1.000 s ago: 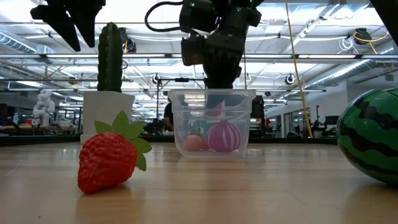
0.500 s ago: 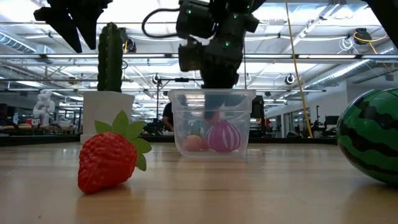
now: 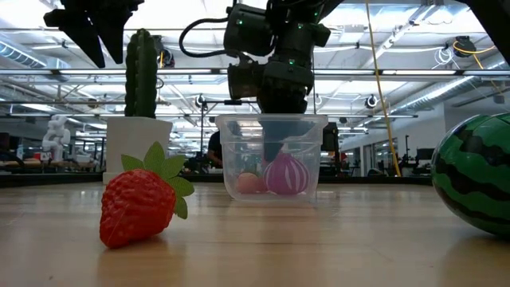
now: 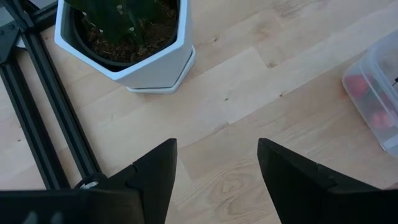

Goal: Pick and placing Produce into tupperware
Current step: Put the pink peach into the transparent bin, then put the red dragonfruit into the transparent bin

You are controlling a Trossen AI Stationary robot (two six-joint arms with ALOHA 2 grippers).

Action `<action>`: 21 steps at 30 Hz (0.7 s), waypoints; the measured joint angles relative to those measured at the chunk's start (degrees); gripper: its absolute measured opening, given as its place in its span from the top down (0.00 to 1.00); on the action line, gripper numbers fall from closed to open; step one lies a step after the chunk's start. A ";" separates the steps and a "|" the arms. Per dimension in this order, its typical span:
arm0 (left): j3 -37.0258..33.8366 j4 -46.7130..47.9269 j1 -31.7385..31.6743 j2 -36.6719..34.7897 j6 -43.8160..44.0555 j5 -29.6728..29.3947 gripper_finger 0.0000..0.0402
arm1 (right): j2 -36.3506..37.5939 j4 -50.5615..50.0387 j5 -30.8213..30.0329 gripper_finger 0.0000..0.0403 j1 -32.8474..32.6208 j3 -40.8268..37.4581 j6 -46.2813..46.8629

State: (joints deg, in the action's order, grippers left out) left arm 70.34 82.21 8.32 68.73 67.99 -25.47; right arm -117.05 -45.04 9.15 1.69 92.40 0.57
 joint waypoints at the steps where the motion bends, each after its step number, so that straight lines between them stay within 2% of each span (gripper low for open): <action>1: 0.00 0.00 0.00 0.00 0.00 0.00 0.43 | 0.00 0.00 0.00 0.67 -0.04 0.00 -0.16; 11: 0.00 0.00 0.00 0.00 -0.02 0.00 0.43 | 0.00 0.02 -0.02 0.49 -0.24 0.00 0.66; 17: -0.01 0.00 0.00 -0.01 -0.03 0.02 0.43 | 1.49 0.16 -0.10 0.47 -0.26 0.10 1.94; 21: -0.02 0.00 0.00 0.00 -0.09 0.02 0.43 | 2.09 -2.34 -0.17 0.47 -0.30 3.81 3.26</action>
State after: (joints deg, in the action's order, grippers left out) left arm 70.33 82.22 8.32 68.73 67.90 -25.45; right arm -114.97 -47.38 8.97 1.40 96.21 3.83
